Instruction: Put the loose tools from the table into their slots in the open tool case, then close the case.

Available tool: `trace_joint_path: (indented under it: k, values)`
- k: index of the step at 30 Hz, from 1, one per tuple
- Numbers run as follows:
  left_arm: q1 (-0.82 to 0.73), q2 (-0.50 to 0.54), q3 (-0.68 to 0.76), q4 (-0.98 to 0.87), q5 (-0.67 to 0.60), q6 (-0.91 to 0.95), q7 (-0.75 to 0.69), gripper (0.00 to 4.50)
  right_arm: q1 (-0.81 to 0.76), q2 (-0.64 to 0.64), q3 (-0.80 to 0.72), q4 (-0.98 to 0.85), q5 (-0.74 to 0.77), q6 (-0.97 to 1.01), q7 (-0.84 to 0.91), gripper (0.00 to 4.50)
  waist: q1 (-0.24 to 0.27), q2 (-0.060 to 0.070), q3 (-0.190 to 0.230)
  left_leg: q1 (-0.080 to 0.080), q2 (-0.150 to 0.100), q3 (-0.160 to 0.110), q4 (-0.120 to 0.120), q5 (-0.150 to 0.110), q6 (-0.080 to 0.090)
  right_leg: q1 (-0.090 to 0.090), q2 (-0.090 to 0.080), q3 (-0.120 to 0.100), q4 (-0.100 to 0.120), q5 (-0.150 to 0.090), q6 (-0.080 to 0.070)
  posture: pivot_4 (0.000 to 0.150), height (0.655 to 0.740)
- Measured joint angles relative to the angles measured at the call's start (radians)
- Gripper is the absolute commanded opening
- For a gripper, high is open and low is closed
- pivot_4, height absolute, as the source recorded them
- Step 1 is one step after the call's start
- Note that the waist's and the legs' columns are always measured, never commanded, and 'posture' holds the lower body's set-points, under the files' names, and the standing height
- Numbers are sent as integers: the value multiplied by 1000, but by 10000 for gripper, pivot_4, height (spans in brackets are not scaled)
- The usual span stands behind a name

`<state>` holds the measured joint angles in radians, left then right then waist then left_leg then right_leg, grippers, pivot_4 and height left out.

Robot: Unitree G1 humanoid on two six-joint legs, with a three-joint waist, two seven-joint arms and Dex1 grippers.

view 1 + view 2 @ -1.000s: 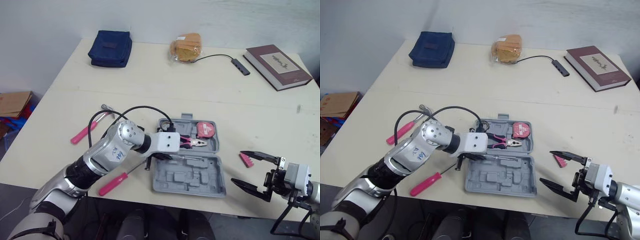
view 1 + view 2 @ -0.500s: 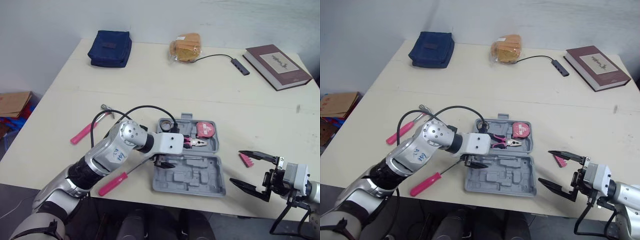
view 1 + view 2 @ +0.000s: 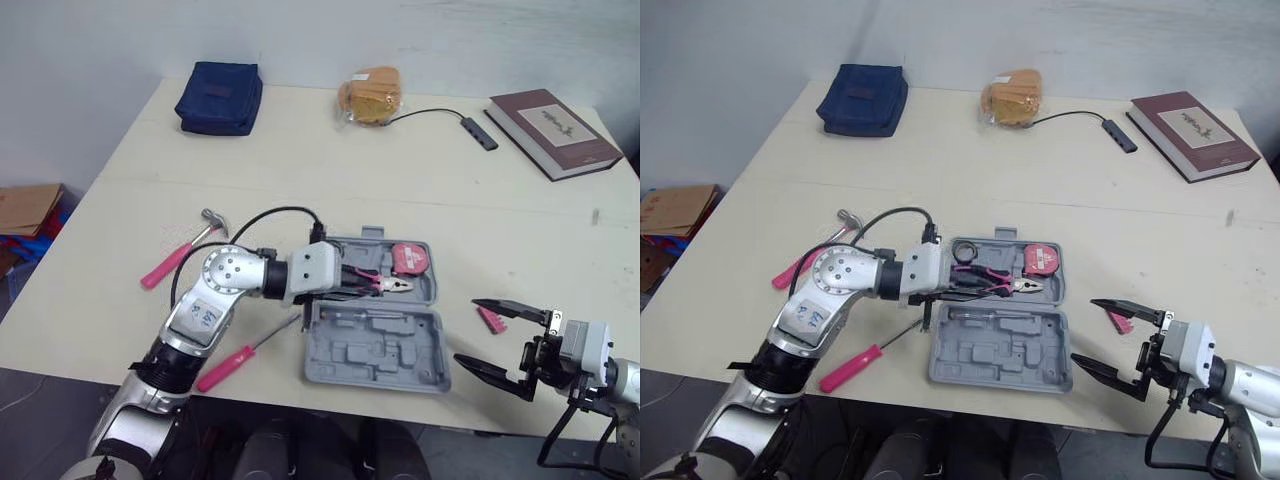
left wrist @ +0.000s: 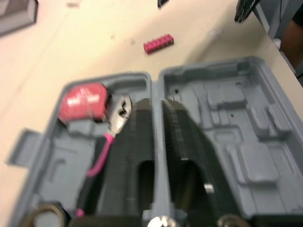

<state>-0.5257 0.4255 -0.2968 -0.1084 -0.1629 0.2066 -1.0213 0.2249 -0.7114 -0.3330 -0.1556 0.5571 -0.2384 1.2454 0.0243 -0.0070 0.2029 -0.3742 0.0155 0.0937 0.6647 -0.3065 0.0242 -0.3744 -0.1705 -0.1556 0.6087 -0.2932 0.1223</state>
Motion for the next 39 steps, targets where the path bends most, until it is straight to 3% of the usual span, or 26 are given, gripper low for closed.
trace_joint_path:
  k: [12,29,39]
  values:
    - [68,-62,-52,76,24,7,30,284,-3,0,0,-3,-8,2,-24,45000,1,0,0,0,0,0,0,-1,0,0,0,0,0,0,0,1500,7400]
    - [39,-63,-78,110,72,22,47,284,23,1,0,-29,-8,0,-46,45000,2,1,-1,0,0,0,0,-1,0,1,0,0,0,0,0,1500,7400]
    - [13,-83,-90,67,77,250,108,284,31,8,0,-34,-8,-1,-52,45000,2,2,-3,4,0,0,0,-2,0,4,0,0,-1,0,0,1500,7400]
